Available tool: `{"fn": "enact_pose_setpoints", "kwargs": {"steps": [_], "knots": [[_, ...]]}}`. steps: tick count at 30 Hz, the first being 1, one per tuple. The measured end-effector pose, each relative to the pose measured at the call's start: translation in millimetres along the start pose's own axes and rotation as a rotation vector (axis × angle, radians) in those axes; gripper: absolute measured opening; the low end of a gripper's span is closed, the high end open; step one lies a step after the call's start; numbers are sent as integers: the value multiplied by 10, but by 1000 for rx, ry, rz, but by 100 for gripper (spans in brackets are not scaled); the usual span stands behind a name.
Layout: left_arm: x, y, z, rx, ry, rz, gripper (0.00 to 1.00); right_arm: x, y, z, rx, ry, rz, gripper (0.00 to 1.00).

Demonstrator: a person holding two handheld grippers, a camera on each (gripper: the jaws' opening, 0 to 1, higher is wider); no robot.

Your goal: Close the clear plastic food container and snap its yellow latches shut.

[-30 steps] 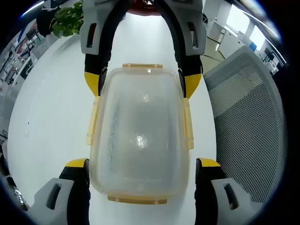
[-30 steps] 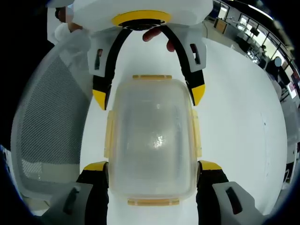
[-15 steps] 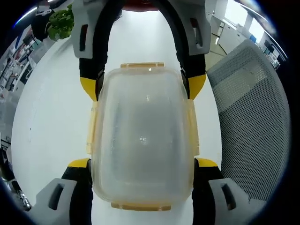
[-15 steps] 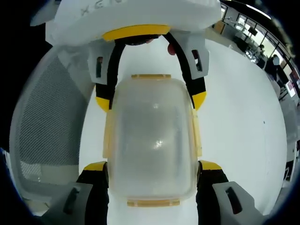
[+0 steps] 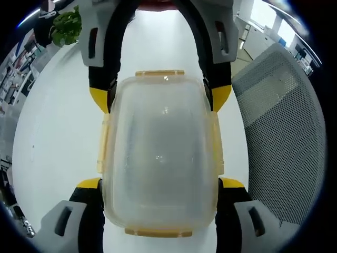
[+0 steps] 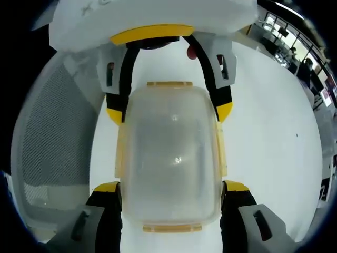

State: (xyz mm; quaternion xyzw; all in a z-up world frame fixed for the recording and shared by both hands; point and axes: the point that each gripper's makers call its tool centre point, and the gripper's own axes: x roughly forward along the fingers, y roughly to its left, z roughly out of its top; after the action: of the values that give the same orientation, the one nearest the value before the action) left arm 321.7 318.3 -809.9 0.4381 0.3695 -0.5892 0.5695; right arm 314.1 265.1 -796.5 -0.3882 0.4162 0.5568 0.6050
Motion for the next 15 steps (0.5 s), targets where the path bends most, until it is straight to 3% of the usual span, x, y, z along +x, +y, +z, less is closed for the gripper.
{"fn": "enact_pose_setpoints", "kwargs": {"steps": [15], "knots": [[-17,-42,-26,13,-11,-22,88,14,48,36,14,-33,-8,77]]}}
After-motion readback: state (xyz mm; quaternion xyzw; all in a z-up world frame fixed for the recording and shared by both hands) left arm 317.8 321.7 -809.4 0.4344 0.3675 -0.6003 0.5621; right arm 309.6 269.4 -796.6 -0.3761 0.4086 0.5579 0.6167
